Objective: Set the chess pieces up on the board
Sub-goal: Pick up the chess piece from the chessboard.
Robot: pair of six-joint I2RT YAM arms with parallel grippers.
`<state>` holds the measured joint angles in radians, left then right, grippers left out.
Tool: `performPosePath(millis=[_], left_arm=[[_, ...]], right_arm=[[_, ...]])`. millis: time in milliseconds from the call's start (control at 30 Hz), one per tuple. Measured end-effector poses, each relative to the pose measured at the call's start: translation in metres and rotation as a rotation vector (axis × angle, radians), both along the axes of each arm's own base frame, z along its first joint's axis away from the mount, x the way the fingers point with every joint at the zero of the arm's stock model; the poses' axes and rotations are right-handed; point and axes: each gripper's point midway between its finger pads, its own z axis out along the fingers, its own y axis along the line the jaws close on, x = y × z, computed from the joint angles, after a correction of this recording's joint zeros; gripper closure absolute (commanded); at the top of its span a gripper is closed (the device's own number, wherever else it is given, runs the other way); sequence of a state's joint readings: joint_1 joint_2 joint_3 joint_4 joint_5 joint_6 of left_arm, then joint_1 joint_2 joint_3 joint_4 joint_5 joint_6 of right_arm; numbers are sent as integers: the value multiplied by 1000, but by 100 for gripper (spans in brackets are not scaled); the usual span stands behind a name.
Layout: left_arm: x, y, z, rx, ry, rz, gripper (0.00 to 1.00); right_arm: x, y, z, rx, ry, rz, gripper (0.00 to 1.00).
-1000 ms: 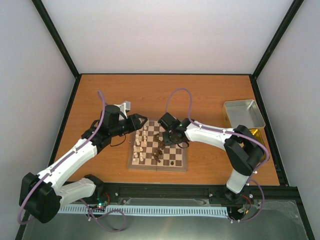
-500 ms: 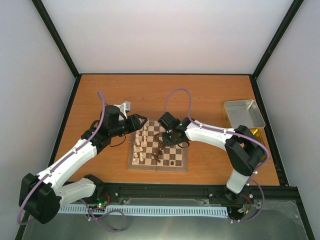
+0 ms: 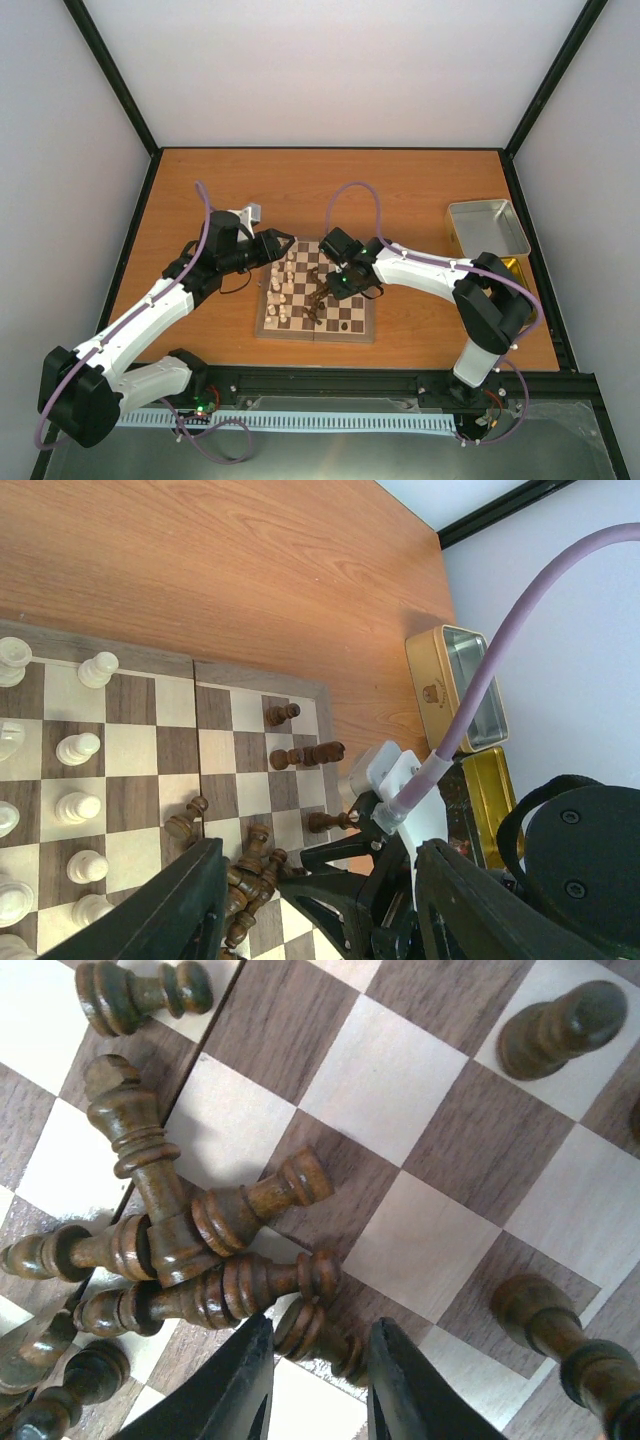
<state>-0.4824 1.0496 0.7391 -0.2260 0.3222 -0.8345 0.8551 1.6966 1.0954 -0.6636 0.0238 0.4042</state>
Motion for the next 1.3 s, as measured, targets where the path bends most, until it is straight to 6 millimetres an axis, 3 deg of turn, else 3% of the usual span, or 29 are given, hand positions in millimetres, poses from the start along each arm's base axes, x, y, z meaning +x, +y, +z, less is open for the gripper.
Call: performPosePath(millis=[100, 333, 467, 900, 1133, 1300], left_arm=[[0, 0, 0, 0, 0, 0, 47], [0, 0, 0, 0, 0, 0, 47], [0, 0, -1, 1, 1, 0, 47], [-2, 1, 1, 3, -8, -2, 47], [-3, 3, 3, 2, -16, 2, 47], [-4, 5, 5, 7, -23, 4, 44]], right_arm=[[-1, 1, 0, 0, 0, 27, 71], [-4, 4, -1, 0, 3, 94, 81], [-6, 4, -2, -1, 12, 119, 75], [-10, 3, -9, -35, 37, 147, 72], [-6, 6, -10, -58, 9, 157, 93], [-7, 6, -9, -50, 22, 135, 97]])
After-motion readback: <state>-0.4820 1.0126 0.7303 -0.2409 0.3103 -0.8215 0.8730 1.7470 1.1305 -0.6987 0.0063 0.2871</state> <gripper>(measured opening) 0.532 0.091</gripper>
